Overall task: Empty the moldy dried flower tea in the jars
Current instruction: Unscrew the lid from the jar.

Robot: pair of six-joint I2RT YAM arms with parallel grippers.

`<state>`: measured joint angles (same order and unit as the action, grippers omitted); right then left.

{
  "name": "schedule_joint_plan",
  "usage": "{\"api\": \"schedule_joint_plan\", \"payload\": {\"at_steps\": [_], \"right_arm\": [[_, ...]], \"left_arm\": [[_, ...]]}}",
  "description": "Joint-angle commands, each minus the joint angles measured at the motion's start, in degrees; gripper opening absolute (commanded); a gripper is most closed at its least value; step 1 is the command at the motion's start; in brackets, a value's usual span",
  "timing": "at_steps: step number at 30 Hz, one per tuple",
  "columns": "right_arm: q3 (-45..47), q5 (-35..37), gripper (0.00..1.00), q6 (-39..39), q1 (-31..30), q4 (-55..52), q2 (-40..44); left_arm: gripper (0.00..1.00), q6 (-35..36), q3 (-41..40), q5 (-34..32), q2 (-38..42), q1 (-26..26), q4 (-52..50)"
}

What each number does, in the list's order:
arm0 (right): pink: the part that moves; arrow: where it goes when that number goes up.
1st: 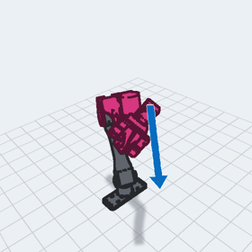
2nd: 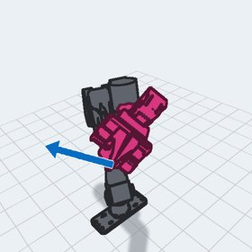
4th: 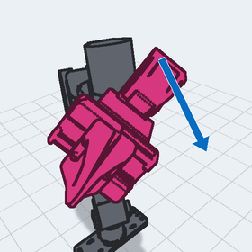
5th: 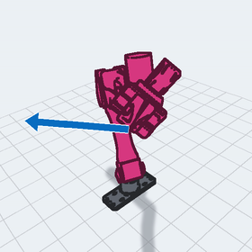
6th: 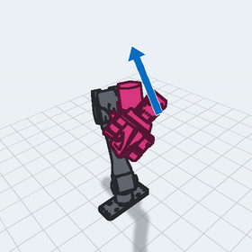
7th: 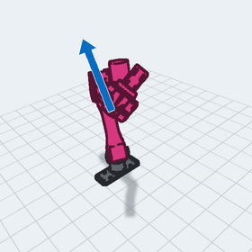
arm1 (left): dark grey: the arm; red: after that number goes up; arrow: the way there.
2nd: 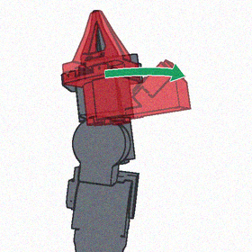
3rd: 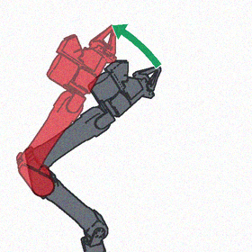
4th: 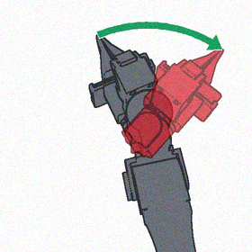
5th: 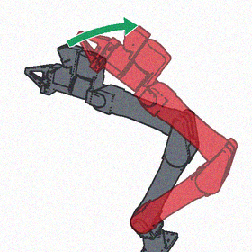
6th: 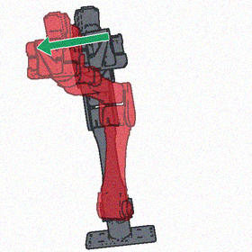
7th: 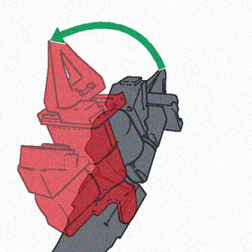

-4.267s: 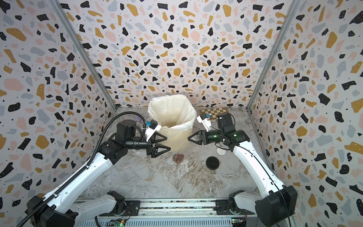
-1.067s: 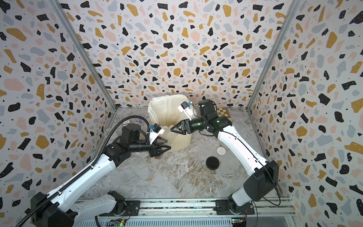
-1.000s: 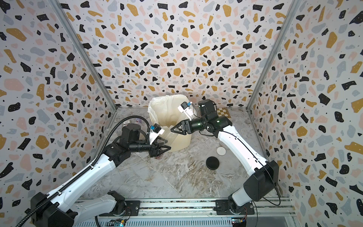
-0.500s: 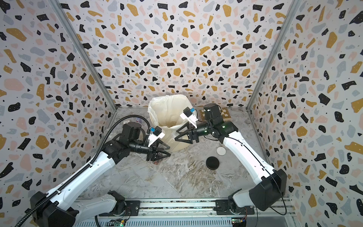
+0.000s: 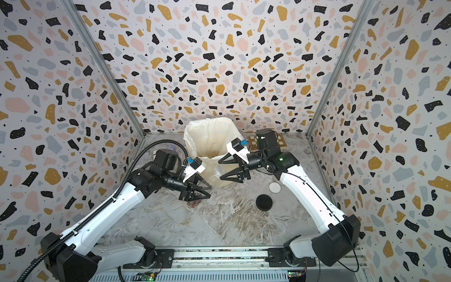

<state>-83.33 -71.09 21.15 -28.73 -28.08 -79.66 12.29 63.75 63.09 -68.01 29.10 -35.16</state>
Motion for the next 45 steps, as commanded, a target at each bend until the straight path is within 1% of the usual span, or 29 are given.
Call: {"api": "schedule_joint_plan", "payload": {"at_steps": [1, 3, 6, 8, 9, 12, 15, 17, 20, 26, 30, 32, 35, 39, 40, 42, 43, 45], "right_arm": [[-2.94, 0.51, 0.75, -4.81, 0.25, -4.06, 0.11], [-0.8, 1.17, 0.76, -8.37, 0.12, -1.52, 1.82], [0.68, 7.49, 0.79, -17.43, 0.26, 2.67, 3.6], [-1.06, 11.19, 0.78, -23.17, 0.3, 1.1, 2.82], [-2.27, 13.56, 0.76, -26.44, 0.25, -0.48, 2.11], [-5.46, 22.49, 0.73, -33.61, -0.39, -6.08, 0.31], [-6.43, 25.09, 0.74, -37.57, -1.98, -8.59, -1.08], [-5.59, 25.41, 0.76, -39.75, -3.53, -6.96, -1.2], [-3.24, 25.08, 0.78, -42.63, -4.9, -2.73, -0.9], [-3.49, 25.66, 0.78, -42.29, -6.51, -1.94, -2.15], [-3.93, 25.66, 0.74, -42.43, -7.17, -1.74, -3.07], [-3.87, 25.73, 0.71, -42.36, -7.22, -1.79, -3.41], [-3.49, 25.54, 0.62, -42.09, -7.22, -1.35, -3.4], [-1.9, 21.66, 0.53, -40.35, -7.22, 1.85, -2.41], [-1.33, 20.76, 0.5, -39.13, -7.22, 2.75, -1.88], [0.23, 17.1, 0.4, -35.2, -7.22, 5.12, -0.52], [1.01, 15.12, 0.38, -33.16, -7.22, 5.99, 0.01], [2.55, 11.0, 0.37, -27.91, -7.25, 6.82, 1.17]], "left_arm": [[0.46, -0.15, -0.82, -3.52, 1.99, -0.1, 3.68], [0.46, -0.33, -1.42, -5.21, 2.02, -0.09, 4.58], [0.46, -1.09, -1.9, -8.79, 2.24, -0.09, 5.83], [0.46, -2.11, -2.9, -12.54, 3.3, -0.1, 7.95], [0.46, -2.52, -3.54, -14.68, 4.09, -0.1, 8.95], [0.46, -2.8, -4.91, -19.31, 5.74, -0.1, 10.65], [0.46, -2.8, -6.05, -23.51, 6.8, 0.12, 11.84], [0.46, -3.23, -6.66, -25.67, 7.51, 0.36, 12.37], [0.45, -3.51, -7.48, -26.25, 7.79, 0.52, 12.4], [0.45, -3.32, -7.94, -26.61, 8.24, 0.78, 12.22], [0.45, -3.08, -7.97, -26.69, 8.15, 0.79, 12.22], [0.45, -3.16, -7.94, -26.53, 8.22, 0.78, 12.32], [0.45, -3.16, -7.85, -25.82, 8.5, 0.78, 12.36], [0.45, -2.72, -8.02, -23.67, 9.11, 0.78, 11.28], [0.45, -2.68, -8.02, -22.98, 9.25, 0.85, 11.09], [0.45, -2.71, -7.47, -20.43, 9.08, 0.79, 10.02], [0.45, -2.79, -6.91, -19.01, 8.91, 0.78, 9.4], [0.45, -2.78, -5.43, -15.41, 8.31, 0.8, 7.92]]}}
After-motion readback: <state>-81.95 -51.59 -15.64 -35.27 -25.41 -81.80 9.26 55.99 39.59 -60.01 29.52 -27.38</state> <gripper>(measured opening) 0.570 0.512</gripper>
